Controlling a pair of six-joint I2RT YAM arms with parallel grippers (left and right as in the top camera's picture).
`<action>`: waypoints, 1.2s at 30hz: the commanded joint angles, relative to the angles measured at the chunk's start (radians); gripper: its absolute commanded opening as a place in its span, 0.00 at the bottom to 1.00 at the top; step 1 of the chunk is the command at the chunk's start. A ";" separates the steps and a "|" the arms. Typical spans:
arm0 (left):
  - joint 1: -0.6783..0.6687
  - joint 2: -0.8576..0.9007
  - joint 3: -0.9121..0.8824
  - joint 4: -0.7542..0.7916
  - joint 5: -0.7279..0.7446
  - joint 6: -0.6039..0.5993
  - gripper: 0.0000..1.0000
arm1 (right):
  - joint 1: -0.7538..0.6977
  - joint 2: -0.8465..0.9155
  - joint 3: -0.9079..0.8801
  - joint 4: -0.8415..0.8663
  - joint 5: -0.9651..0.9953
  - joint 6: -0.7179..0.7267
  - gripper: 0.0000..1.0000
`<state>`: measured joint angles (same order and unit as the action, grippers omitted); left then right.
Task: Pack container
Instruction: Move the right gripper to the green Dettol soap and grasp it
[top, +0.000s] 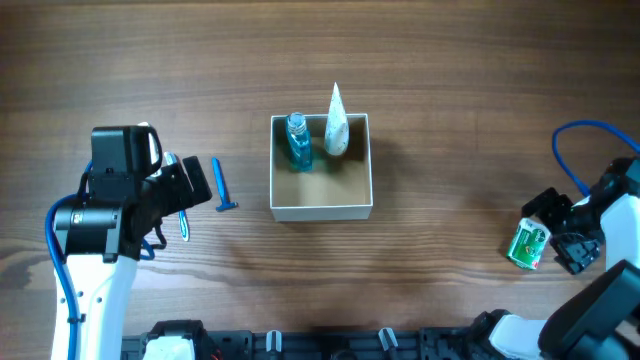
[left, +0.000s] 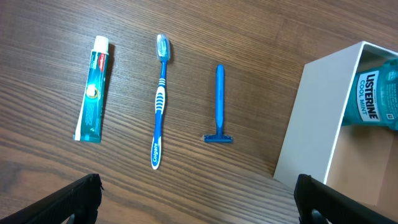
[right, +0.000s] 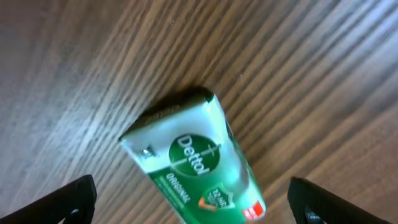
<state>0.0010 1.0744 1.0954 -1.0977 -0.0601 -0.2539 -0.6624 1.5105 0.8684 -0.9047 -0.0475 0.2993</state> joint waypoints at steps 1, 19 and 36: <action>-0.005 0.002 0.019 0.005 -0.020 -0.016 1.00 | -0.003 0.052 -0.060 0.051 -0.007 -0.035 1.00; -0.005 0.002 0.019 0.004 -0.020 -0.016 1.00 | -0.003 0.055 -0.167 0.198 -0.059 -0.063 0.91; -0.005 0.002 0.019 0.005 -0.020 -0.016 1.00 | -0.003 0.053 -0.087 0.142 -0.163 -0.023 0.06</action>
<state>0.0010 1.0744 1.0954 -1.0958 -0.0601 -0.2539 -0.6651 1.5463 0.7353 -0.7265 -0.1154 0.2577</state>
